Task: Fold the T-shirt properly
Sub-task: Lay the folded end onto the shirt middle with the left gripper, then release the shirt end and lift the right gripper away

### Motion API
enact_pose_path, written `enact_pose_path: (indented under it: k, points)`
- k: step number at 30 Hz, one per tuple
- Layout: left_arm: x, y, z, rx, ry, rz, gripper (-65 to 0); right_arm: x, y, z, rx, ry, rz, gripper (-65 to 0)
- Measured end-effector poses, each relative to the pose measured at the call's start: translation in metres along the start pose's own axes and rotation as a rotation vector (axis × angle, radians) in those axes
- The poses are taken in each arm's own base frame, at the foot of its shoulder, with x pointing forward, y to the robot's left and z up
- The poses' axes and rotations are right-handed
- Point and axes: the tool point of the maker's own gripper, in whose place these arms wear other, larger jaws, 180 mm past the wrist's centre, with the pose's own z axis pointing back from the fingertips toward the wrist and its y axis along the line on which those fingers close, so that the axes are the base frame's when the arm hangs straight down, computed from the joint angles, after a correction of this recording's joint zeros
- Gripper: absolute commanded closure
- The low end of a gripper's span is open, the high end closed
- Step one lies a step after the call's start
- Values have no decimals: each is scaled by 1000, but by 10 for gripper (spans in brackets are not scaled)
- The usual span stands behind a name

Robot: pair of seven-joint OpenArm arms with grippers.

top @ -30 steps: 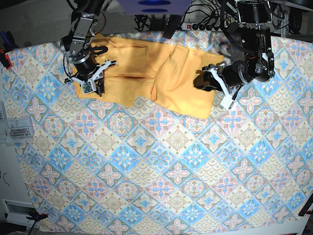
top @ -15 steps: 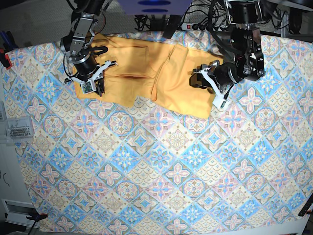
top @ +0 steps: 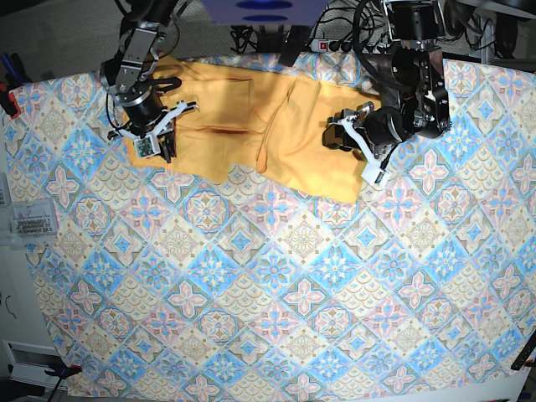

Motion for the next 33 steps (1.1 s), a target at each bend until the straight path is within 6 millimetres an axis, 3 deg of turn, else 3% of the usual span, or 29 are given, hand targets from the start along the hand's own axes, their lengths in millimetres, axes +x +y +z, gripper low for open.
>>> enact_pose_path:
  k: [17,21,25,28,33]
  points:
    - [-5,3,-8,-19,-22,52,-186,2,-8,4,-20,21,34,-45]
    - [-7,3,-9,-25,-25,60,-186,2,-37,14,-149,33,56,-45]
    - [-8,1,-10,-30,-23,61,-186,-10,-60,29,-220,65,30,-54]
    - [-8,0,-11,-31,-20,62,-186,-20,-77,42,-285,77,-10,-118]
    - [-9,1,-11,-29,-17,61,-186,-15,-110,66,-396,48,-33,-189]
